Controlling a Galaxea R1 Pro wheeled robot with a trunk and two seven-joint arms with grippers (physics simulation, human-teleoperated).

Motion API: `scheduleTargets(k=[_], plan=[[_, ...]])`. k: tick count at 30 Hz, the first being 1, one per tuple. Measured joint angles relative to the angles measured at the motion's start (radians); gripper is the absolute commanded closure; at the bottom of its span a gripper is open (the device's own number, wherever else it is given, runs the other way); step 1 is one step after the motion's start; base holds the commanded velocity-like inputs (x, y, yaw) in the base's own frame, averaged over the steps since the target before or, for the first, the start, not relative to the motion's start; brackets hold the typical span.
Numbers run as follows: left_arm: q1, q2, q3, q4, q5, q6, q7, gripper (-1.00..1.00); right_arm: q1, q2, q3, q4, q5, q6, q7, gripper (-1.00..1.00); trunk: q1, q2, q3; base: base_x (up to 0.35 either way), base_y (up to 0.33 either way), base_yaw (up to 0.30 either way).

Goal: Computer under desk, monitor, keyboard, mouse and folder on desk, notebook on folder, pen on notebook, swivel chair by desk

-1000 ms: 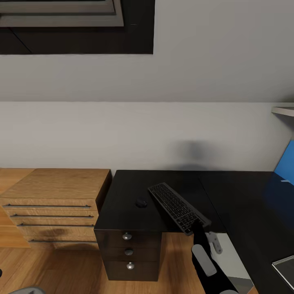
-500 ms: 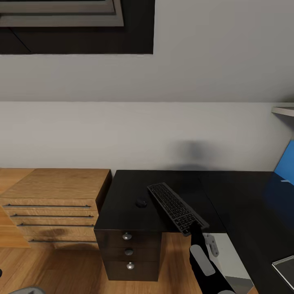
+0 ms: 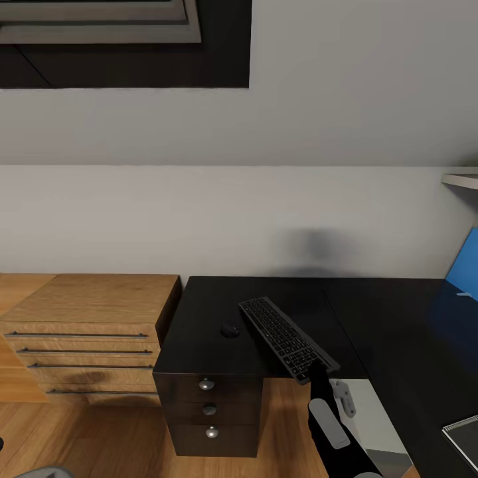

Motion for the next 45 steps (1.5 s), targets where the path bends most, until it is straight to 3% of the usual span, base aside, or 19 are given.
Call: scheduleTargets(k=[14,41,42,43,45], plan=[[0.0,-0.009,0.0,0.0,0.0,0.001,0.0,-1.0,0.0,-0.001,-0.003,0.0,0.023,0.004,-0.001,1.0,0.0,0.0,0.0,0.0,0.0,0.0],[0.0,-0.01,0.0,0.0,0.0,0.001,0.0,-1.0,0.0,-0.001,0.001,-0.001,0.02,0.001,-0.001,1.0,0.0,0.0,0.0,0.0,0.0,0.0],[0.0,-0.01,0.0,0.0,0.0,0.001,0.0,-1.0,0.0,-0.001,0.001,-0.001,0.02,0.001,-0.001,-1.0,0.0,0.0,0.0,0.0,0.0,0.0],[0.0,-0.01,0.0,0.0,-0.001,0.001,0.0,-1.0,0.0,-0.001,0.001,0.048,-0.004,-0.003,-0.002,-1.0,0.0,0.0,0.0,0.0,0.0,0.0],[0.0,-0.01,0.0,0.0,0.0,0.0,0.0,-1.0,0.0,-0.001,0.002,0.052,-0.003,-0.003,-0.003,-1.0,0.0,0.0,0.0,0.0,0.0,0.0]])
